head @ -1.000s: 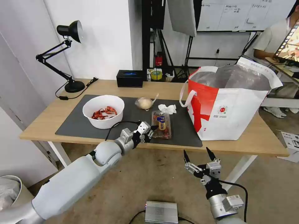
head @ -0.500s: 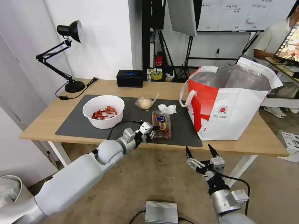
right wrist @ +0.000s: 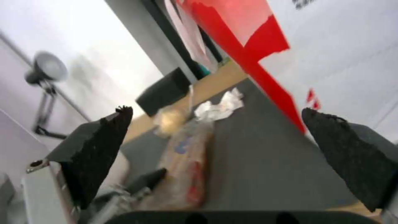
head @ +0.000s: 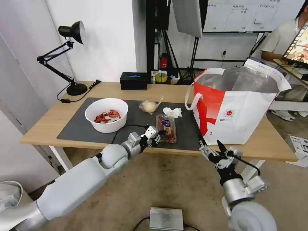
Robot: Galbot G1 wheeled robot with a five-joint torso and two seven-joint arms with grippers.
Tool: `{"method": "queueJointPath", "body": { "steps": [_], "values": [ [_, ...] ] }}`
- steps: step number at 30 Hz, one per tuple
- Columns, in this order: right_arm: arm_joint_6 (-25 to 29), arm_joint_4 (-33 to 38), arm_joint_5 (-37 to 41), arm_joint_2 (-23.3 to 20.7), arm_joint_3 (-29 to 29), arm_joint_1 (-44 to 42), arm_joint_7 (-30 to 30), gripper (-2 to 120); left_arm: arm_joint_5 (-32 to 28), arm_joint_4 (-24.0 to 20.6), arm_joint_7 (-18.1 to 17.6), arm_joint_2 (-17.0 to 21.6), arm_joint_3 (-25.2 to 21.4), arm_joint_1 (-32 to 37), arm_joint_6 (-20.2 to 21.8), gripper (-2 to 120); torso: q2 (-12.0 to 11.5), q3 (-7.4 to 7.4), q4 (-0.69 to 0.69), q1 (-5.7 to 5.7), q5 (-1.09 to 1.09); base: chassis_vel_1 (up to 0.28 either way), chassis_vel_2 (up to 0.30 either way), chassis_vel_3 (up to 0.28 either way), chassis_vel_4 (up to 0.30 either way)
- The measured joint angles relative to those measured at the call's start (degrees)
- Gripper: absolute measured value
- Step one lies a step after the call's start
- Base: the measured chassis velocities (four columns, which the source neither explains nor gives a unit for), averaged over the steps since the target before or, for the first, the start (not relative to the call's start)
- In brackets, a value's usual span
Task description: Pick up the trash from the table and place it into the takeout bag.
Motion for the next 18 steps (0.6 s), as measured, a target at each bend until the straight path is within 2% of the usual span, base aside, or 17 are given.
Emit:
{"method": "queueJointPath", "body": {
  "steps": [1,6,18],
  "values": [
    [-0.96,0.0,4.63,-0.2,-0.35,1.39,1.39,100,-0.02,-0.09,-0.01,0.08,0.0,0.1,-0.01,0,0.0,0.0,0.0,0.0,0.0,0.0,0.0,0.0,0.0],
    [-3.05,-1.03,11.37,-0.55,-1.25,4.92,4.14,100,-0.03,-0.31,-0.06,0.16,0.18,0.21,-0.02,0,0.0,0.0,0.0,0.0,0.0,0.0,0.0,0.0,0.0],
    [-6.47,-5.14,18.69,-0.18,-2.91,12.08,7.98,100,-0.05,-0.69,-0.3,-0.07,0.06,0.69,-0.07,0,0.0,0.0,0.0,0.0,0.0,0.0,0.0,0.0,0.0]
  ]
}}
